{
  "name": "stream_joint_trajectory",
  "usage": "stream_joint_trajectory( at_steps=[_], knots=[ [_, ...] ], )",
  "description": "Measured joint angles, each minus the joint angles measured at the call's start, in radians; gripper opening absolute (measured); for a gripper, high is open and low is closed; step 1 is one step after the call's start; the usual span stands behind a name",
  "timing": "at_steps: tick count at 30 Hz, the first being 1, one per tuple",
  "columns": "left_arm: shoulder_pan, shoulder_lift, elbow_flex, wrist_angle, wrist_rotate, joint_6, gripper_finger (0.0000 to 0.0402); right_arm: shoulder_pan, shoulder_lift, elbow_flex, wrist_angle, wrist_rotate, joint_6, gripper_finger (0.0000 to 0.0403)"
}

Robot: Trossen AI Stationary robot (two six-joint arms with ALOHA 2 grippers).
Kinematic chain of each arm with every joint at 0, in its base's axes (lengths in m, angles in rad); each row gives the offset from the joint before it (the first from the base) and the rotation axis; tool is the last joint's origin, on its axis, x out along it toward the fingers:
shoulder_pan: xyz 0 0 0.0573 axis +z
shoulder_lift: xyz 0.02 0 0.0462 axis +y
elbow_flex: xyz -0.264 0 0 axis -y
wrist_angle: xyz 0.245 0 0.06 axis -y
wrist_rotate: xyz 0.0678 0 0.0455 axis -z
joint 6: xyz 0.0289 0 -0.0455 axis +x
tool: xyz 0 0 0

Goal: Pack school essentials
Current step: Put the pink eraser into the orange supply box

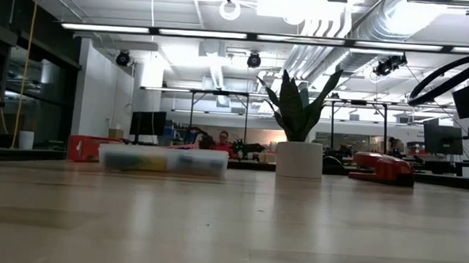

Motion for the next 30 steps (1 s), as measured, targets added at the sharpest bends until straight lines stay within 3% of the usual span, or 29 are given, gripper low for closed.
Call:
stream_joint_trajectory(
  at_steps=[11, 21, 25, 30],
  knots=[
    [0.000, 0.000, 0.000, 0.000, 0.000, 0.000, 0.0186, 0.009, 0.000, 0.000, -0.010, -0.023, 0.047, 0.0079],
    [0.000, 0.000, 0.000, -0.001, 0.000, 0.000, 0.0186, 0.009, -0.014, 0.064, 0.003, -0.071, 0.046, 0.0007],
    [0.000, 0.000, 0.000, -0.001, 0.000, 0.000, 0.0186, 0.000, -0.053, 0.090, 0.087, -0.002, 0.020, 0.0008],
    [0.000, 0.000, 0.000, -0.001, 0.000, 0.000, 0.0186, -0.068, -0.063, 0.092, 0.347, 0.209, -0.022, 0.0004]
  ],
)
